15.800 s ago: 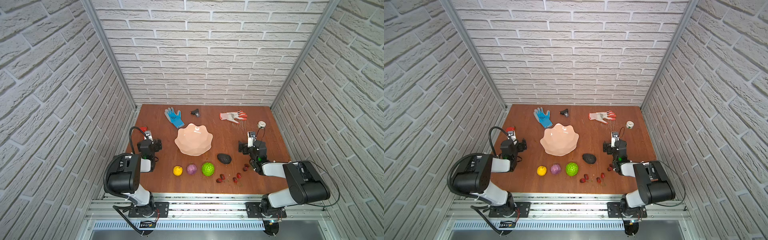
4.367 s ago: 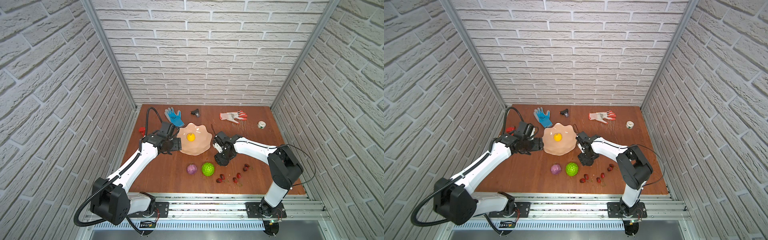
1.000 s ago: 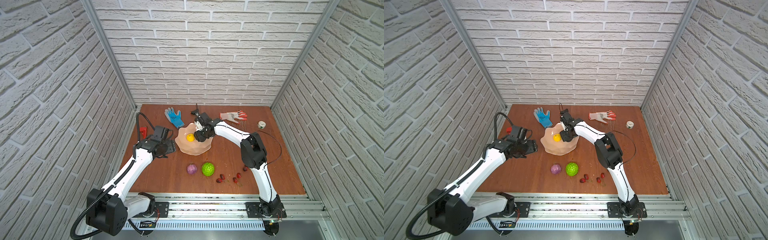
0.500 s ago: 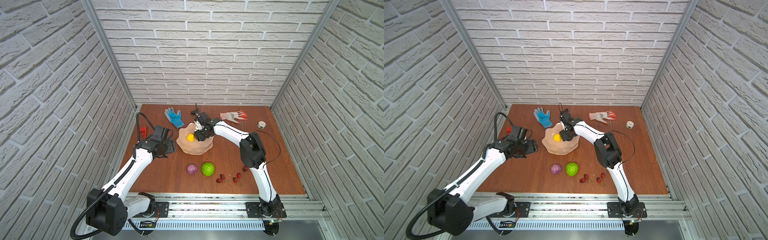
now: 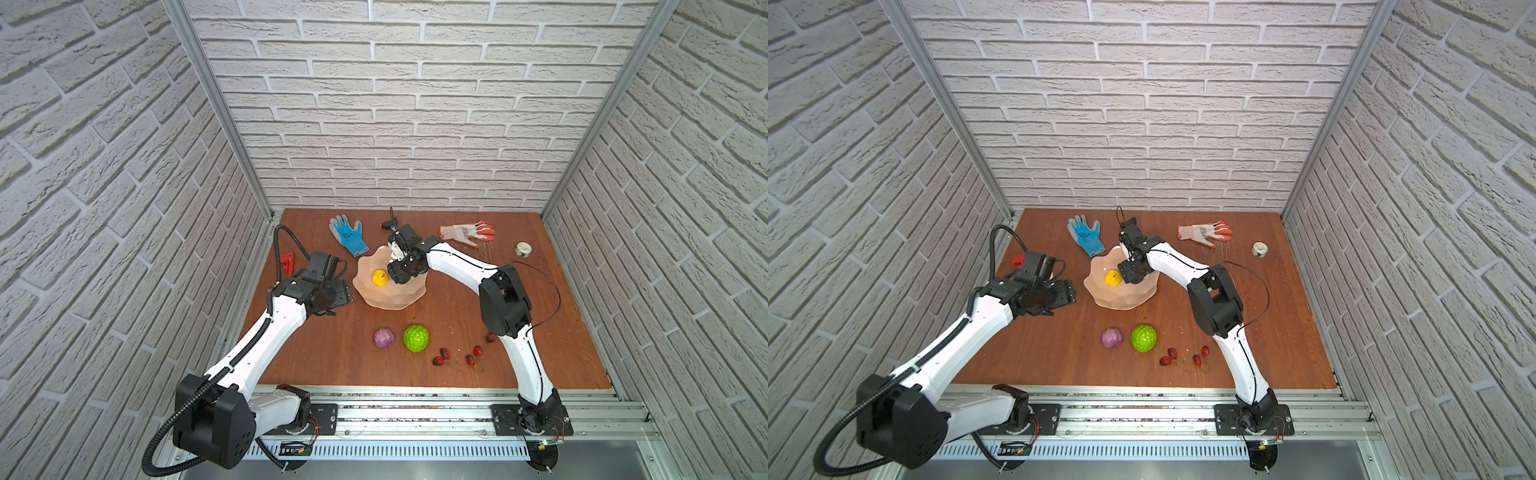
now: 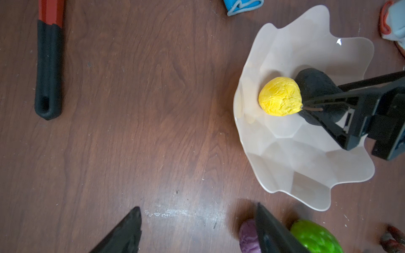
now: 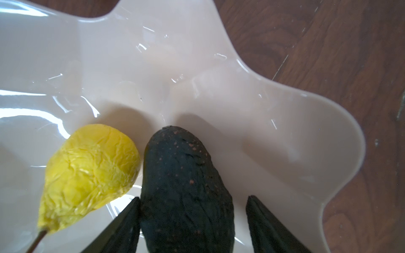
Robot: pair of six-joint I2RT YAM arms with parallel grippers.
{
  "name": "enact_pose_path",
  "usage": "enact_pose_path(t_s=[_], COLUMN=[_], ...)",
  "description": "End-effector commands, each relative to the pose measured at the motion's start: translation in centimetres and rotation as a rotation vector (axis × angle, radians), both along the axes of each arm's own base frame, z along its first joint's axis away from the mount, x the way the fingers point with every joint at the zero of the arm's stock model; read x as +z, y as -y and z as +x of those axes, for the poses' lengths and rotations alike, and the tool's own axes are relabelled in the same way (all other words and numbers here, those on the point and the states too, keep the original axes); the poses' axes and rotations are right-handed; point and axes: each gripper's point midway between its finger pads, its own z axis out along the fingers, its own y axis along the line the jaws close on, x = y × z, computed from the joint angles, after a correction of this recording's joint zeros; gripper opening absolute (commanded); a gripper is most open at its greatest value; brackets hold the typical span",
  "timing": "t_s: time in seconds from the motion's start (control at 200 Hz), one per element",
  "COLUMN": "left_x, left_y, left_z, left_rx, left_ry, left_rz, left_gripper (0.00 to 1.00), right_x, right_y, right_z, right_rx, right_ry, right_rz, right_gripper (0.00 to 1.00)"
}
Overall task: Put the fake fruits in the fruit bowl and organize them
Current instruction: 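Lower the avocado into the bowl beside the pear with the right gripper, then open the right gripper and lift it while the left gripper reaches for the purple plum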
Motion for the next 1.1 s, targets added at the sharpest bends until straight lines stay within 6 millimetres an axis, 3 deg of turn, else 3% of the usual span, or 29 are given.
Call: enact_pose_path(t_s=[0.0, 0.4, 0.66, 0.805, 0.83, 0.865, 0.955, 1.09], left_x=[0.9, -0.5, 0.0, -1.8, -2.2, -2.6, -3.8, -5.0], left_y=[0.1, 2.5, 4.5, 6.0, 6.4, 7.1, 8.5, 10.7], left_z=[0.5, -0.8, -1.0, -2.8, -3.4, -4.2, -6.1, -7.3], left_rx=[-0.002, -0.098, -0.163, -0.241, -0.259, -0.285, -0.338, -0.381], left_ry=[0.019, -0.104, -0.097, -0.182, -0.196, -0.211, -0.236, -0.255], left_rz=[-0.012, -0.094, -0.139, -0.112, -0.107, -0.103, -0.064, -0.056], left_gripper=[0.81, 0.79, 0.79, 0.78, 0.78, 0.78, 0.78, 0.82], right_x=[2.8, 8.2, 11.5, 12.6, 12.0, 13.2, 12.9, 12.4], right_y=[-1.2, -2.1, -2.3, -1.6, -1.4, -1.3, -0.9, -0.6], right_z=[0.2, -0.8, -1.8, -3.3, -3.5, -4.2, -5.5, -6.8], right_rx=[0.025, 0.077, 0.121, 0.126, 0.125, 0.126, 0.121, 0.115], right_ry=[0.047, 0.115, 0.16, 0.166, 0.156, 0.174, 0.164, 0.148], right_rz=[0.048, 0.117, 0.159, 0.168, 0.165, 0.188, 0.217, 0.249], right_gripper=[0.76, 0.76, 0.75, 0.73, 0.73, 0.73, 0.73, 0.72])
